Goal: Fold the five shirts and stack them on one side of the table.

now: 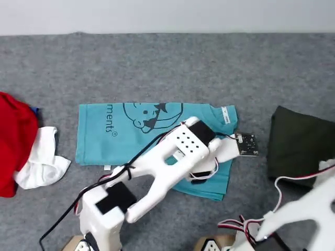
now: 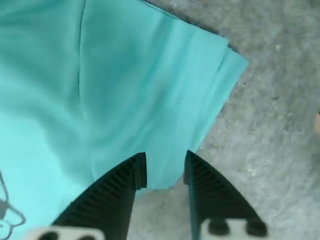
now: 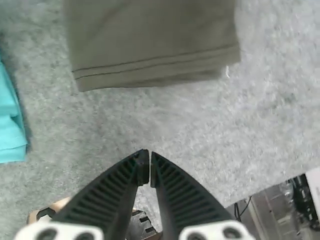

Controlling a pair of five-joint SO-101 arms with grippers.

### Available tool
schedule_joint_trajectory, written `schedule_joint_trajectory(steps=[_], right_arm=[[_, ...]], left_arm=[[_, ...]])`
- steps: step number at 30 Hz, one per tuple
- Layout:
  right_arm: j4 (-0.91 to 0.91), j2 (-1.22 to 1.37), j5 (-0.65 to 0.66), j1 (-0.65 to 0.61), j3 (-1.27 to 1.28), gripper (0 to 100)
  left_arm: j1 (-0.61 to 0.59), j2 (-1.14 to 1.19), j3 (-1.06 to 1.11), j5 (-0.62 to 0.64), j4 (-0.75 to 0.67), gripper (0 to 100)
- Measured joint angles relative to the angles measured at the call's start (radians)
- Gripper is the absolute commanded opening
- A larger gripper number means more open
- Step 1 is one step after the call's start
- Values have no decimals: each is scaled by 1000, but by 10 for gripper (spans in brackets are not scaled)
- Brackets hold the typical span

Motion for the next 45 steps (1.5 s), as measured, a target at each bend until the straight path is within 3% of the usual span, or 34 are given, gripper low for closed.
schedule_joint_trajectory(steps=[7,25,35,45], right_arm=[[0,0,0,66,0,9],[0,0,0,69,0,9],[0,0,0,69,0,9],[0,0,0,69,0,9]], left_arm=[[6,95,0,5,-5,142],[61,107,43,5,-100,170],[63,107,6,5,11,181],[61,204,-40,6,-26,177]])
